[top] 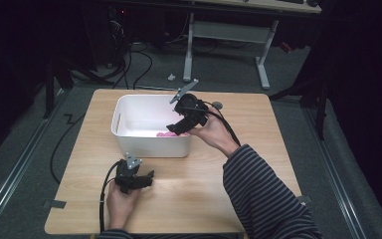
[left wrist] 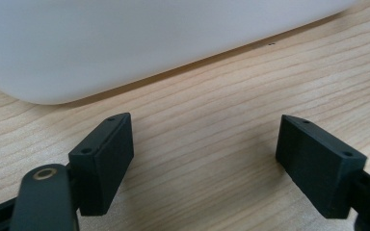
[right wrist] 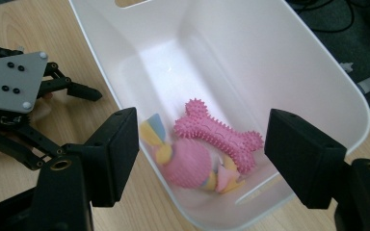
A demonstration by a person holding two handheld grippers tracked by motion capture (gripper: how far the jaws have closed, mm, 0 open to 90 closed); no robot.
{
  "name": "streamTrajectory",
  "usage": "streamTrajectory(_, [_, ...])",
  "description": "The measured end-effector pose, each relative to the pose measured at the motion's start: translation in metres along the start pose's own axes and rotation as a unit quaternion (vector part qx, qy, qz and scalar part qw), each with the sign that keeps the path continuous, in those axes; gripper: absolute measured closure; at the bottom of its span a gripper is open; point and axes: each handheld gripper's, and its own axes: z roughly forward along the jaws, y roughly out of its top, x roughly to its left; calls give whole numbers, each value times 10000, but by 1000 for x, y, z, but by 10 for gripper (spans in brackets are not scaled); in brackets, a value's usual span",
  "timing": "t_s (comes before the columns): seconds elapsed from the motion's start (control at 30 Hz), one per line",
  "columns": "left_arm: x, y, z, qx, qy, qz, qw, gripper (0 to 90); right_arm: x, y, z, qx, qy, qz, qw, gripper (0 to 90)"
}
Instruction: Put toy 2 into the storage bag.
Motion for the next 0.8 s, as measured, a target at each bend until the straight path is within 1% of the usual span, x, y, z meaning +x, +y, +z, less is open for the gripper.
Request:
streamTrajectory(0.03, [0, 0, 0, -6, 3, -1, 10000, 213, 0, -2, -3, -26, -17, 18, 10000, 296])
streamTrajectory(0.1, [0, 0, 0, -3, 7, 1, 10000, 212, -3, -7, -11, -175, -101, 5, 9998, 314])
streamTrajectory(0.2, [0, 0, 0, -4, 14, 4, 10000, 212, -6, -14, -20, -320, -145, 70, 9994, 328])
streamTrajectory(0.4, [0, 0, 0, -4, 20, -3, 10000, 212, -13, -28, -37, -497, -211, 191, 9984, 335])
streamTrajectory(0.57, [-1, 0, 0, 2, 18, -1, 10000, 211, -19, -47, -52, -654, -227, 370, 9969, 343])
streamTrajectory(0.63, [-1, 0, 0, 2, 18, -1, 10000, 211, -22, -53, -57, -662, -268, 447, 9964, 345])
streamTrajectory(0.7, [-1, 0, 0, 4, 19, 0, 10000, 210, -26, -60, -62, -669, -317, 506, 9960, 346])
streamTrajectory(0.8, [-1, 0, 0, 4, 20, 0, 10000, 210, -33, -71, -72, -772, -334, 635, 9944, 349])
